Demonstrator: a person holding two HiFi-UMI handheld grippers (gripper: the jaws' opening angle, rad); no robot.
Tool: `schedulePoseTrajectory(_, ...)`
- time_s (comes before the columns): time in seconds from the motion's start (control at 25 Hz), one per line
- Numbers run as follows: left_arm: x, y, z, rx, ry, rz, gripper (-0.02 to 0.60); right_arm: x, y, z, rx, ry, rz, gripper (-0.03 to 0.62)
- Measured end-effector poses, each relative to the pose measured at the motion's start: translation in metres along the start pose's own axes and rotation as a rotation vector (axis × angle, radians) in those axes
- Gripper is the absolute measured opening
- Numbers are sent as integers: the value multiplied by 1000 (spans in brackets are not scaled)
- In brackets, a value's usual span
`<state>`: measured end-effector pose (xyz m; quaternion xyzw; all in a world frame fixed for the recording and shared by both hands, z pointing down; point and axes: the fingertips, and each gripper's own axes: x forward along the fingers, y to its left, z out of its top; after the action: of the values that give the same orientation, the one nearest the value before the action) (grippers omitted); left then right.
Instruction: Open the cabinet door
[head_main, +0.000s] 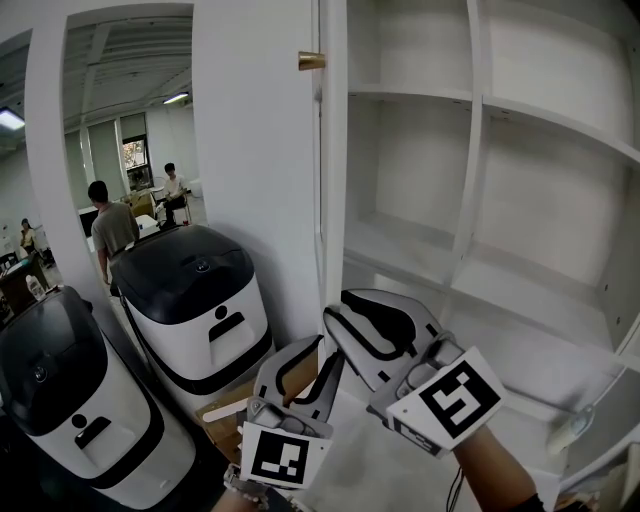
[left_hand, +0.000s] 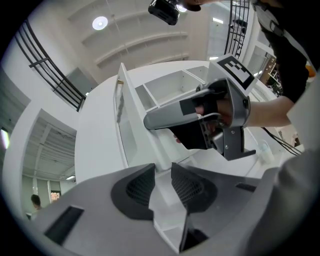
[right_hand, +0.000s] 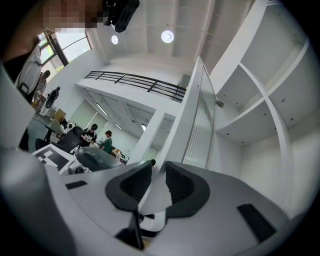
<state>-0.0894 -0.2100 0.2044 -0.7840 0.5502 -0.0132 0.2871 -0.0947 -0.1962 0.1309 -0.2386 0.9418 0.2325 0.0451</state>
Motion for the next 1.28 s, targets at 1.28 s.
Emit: schedulePoseTrajectory(1.28,-54,93,-40,-110,108,146,72,2,35,-38,-32,39,8,3)
